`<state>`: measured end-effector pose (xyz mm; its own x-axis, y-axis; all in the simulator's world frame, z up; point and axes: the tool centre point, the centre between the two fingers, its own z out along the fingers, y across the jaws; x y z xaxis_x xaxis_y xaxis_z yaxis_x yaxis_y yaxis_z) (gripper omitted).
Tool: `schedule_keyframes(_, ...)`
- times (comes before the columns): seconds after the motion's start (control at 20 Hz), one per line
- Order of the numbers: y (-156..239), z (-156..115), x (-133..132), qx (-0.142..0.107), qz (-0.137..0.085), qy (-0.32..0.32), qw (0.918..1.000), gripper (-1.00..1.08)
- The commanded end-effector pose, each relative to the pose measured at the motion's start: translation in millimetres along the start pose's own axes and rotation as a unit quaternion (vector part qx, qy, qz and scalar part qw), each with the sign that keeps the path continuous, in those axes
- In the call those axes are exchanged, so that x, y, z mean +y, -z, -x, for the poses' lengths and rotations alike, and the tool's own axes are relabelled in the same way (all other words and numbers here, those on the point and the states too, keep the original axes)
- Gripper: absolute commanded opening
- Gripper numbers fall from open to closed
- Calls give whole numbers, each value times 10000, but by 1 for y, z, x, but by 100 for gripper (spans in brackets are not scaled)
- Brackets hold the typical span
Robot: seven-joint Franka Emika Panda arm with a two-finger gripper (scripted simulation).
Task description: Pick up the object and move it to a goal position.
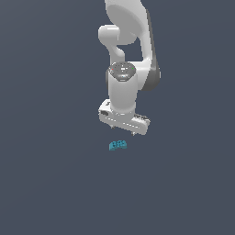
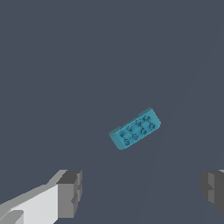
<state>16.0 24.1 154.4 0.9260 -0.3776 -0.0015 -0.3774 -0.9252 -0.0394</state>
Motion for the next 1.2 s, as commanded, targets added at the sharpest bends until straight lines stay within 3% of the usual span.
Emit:
schedule_keyframes(0.0,-6,-1,1,-7,5,-359,9994,100)
schedule_keyframes(0.25,-18,-4,3,-17,20,-1065,9943,100)
schedule_keyframes(0.55,-32,-7,6,-17,46,-1903,9817,100)
schedule_keyframes(0.85,-46,-10,9,-5,78,-2726,9621,100)
schedule_keyframes(1.15,-59,-12,12,22,113,-3525,9357,100)
